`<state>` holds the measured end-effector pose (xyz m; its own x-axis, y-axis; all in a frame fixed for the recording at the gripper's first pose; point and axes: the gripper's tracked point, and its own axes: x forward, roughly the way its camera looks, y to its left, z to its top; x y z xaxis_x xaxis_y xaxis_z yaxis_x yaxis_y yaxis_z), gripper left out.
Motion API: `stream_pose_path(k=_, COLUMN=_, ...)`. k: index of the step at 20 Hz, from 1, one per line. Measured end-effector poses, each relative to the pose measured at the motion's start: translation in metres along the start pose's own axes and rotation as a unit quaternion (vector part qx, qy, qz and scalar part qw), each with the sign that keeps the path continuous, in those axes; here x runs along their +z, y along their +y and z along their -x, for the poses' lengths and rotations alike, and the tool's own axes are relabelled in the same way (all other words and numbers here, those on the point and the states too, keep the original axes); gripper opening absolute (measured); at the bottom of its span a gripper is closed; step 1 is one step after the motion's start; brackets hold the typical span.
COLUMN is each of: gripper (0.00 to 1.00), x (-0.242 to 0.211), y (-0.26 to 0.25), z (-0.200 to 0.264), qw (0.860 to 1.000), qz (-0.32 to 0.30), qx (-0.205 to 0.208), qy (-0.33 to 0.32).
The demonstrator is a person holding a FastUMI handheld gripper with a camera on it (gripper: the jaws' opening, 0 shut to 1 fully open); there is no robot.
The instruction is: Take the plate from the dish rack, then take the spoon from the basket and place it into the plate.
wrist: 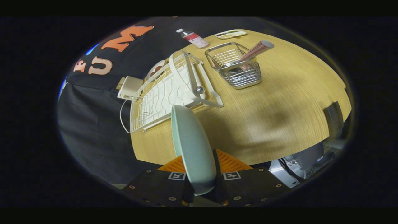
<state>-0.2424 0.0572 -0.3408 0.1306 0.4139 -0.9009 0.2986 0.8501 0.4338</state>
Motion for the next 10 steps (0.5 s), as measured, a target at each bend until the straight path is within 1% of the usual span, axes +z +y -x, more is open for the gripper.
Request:
stream_pose_path(k=4, gripper=0.29, x=-0.007, y=-0.001, z=-0.012, qw=1.0, qz=0.004, qx=-0.002, qy=0.008)
stream_pose_path(k=7, gripper=0.3, x=-0.01, y=0.003, z=-0.018, qw=1.0, qz=0.003, qx=0.008, qy=0.013)
stream_pose_path(k=8, gripper=0.3, x=-0.009, y=0.002, z=-0.02, qw=1.0, qz=0.005, qx=0.006, qy=0.012)
stream_pose_path(k=10, gripper=0.33, x=-0.006, y=-0.005, z=-0.022, qw=1.0, qz=0.007, qx=-0.009, qy=0.007)
